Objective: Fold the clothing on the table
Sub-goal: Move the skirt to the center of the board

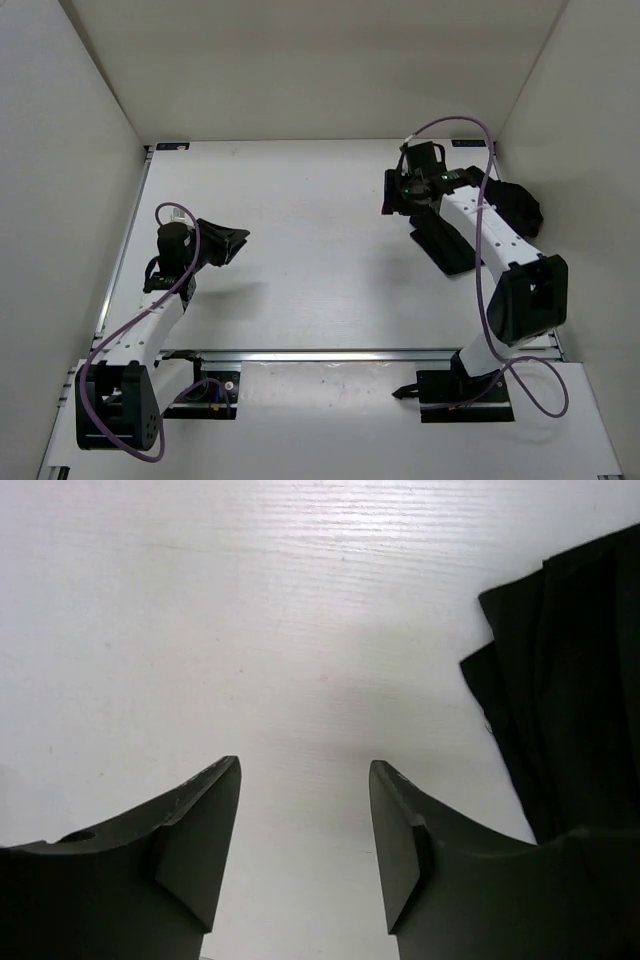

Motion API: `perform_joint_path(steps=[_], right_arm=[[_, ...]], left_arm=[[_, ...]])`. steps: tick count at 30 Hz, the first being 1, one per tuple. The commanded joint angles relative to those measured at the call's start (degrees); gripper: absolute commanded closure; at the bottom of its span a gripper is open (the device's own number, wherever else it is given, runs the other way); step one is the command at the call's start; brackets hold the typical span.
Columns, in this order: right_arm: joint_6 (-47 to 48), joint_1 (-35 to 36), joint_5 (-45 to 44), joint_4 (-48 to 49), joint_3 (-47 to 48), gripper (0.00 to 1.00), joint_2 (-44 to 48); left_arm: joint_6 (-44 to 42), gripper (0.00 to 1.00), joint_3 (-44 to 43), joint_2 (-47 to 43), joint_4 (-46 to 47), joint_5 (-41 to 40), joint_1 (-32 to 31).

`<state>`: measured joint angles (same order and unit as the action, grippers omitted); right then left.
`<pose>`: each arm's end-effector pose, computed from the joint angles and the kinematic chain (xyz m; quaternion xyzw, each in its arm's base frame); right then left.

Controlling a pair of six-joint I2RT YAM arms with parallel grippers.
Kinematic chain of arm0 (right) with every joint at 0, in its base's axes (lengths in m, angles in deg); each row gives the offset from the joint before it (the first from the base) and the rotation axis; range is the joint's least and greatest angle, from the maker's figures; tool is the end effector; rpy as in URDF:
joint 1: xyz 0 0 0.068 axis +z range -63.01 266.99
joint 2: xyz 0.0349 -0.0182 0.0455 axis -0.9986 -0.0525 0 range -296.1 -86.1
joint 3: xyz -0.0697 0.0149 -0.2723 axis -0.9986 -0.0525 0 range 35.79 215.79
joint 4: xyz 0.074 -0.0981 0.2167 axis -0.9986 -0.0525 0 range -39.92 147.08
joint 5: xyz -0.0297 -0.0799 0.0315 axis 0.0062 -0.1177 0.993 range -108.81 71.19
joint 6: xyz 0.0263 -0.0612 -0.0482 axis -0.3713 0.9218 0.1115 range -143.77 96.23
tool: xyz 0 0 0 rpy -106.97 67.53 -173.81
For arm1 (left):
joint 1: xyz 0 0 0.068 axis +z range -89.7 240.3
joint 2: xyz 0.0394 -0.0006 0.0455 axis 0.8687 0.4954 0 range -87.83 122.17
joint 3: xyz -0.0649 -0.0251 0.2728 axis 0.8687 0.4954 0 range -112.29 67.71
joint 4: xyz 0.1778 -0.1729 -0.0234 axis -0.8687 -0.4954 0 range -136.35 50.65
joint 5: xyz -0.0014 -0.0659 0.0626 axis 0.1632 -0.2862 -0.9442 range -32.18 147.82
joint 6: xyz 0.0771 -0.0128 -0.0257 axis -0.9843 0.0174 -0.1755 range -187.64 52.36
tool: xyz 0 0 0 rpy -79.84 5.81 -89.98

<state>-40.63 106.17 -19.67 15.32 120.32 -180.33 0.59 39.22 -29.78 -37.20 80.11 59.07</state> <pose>0.3493 0.1203 0.2920 -0.0167 0.9438 0.0953 0.3160 0.2307 -0.0320 0.2184 -0.3790 0.7545 -0.4262 0.3248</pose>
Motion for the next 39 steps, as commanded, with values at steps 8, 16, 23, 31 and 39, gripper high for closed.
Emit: perform_joint_path(steps=[8,16,23,31,39], right_arm=[[4.03,-16.77,-2.74,6.33,-14.48,0.37,9.78],[8.86,-26.81,-14.33,11.26,-9.83,0.26,-4.01],[8.16,-29.46,-13.73,7.04,-2.88,0.39,-17.99],[9.21,-20.87,-7.52,5.10,0.01,1.00,-6.78],[5.18,-9.35,20.63,5.37,13.90,1.00,7.57]], left_arm=[[0.68,0.58,0.89,-0.74,2.23,-0.66,-0.78],[0.33,0.58,0.19,-1.17,1.28,-0.14,-0.52],[-0.20,0.57,-1.13,-1.70,-0.49,-0.93,-0.17],[-0.11,0.57,-1.22,-0.74,0.48,-1.28,-1.40],[-0.11,0.57,-1.56,-2.14,0.14,-1.01,0.35]])
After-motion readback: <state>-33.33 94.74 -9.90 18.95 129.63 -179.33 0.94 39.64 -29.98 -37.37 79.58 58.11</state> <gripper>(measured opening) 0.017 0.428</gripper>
